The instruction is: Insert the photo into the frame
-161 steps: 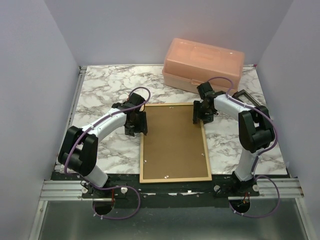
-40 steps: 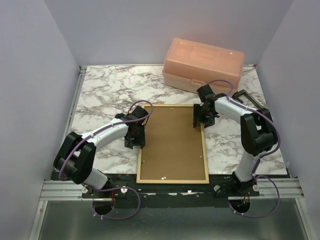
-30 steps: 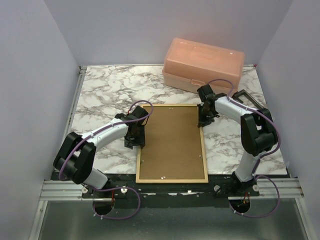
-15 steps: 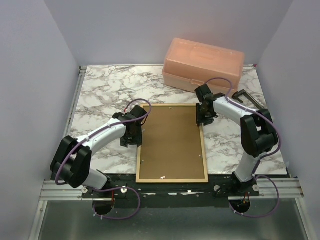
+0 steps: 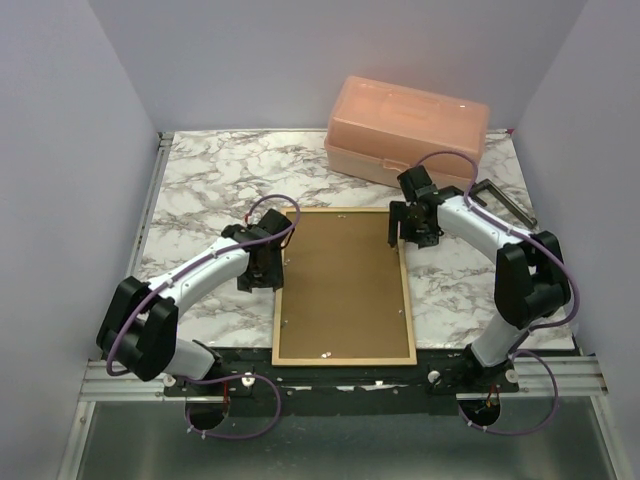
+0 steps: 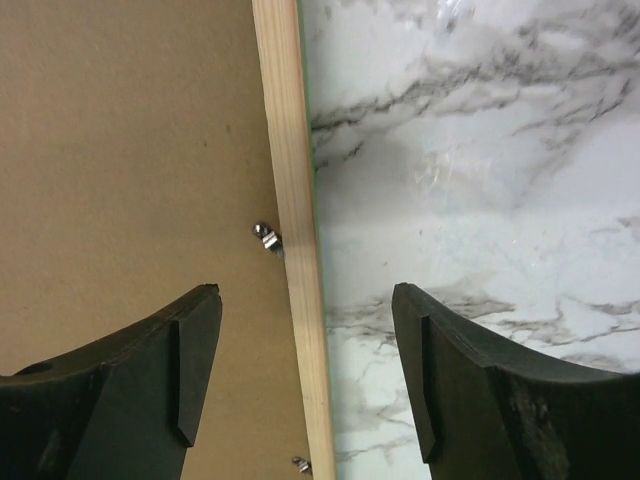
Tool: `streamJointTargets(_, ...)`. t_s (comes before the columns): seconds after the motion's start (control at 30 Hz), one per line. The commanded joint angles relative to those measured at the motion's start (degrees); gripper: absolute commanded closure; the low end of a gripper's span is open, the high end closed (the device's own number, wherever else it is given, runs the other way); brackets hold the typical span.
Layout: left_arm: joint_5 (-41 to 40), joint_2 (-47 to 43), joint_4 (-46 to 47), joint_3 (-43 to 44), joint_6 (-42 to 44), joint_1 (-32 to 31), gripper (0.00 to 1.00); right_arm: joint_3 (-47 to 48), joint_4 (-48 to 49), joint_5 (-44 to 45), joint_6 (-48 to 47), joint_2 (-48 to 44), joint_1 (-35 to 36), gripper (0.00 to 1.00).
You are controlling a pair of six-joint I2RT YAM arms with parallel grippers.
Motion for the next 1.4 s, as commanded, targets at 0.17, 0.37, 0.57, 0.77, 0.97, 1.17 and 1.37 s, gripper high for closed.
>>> streamJointTargets(0.17,19.10,2.86,13.56,-6.29,0.05,1.36,0.41,-7.81,1.08,-11.38,3.93,-1.69,0.08,0.22)
streamJointTargets(0.37,25.26,5.48,18.54,-9.45,-1.34,1.34,0.42,-4.28,2.86,-15.93,2.59,2.95,0.18,0.22)
streamJointTargets(0.57,30.71,4.69,22.84,-12.63,-3.46,0.55,0.45,7.63,0.76,-17.53,1.18,13.77,3.95,0.22)
streamJointTargets(0.77,33.41,2.11,24.96,-15.09,-7.70,-1.24,0.45,20.26,-1.08,-19.38,1.94,23.40,6.40,0.22)
streamJointTargets(0.97,38.38,1.62,32.23,-16.19,-16.78,-7.67,0.46,42.19,-9.33,-19.58,1.00,35.38,10.89,0.22)
streamJointTargets(1.17,38.57,6.64,32.17,-8.62,-20.05,-17.32,0.45,46.59,-11.58,-13.08,-0.35,37.10,11.86,0.13)
streamJointTargets(1.37,41.33,7.24,32.66,-6.25,-20.49,-22.29,0.39,39.80,-12.19,-0.94,-0.68,29.65,11.78,0.00)
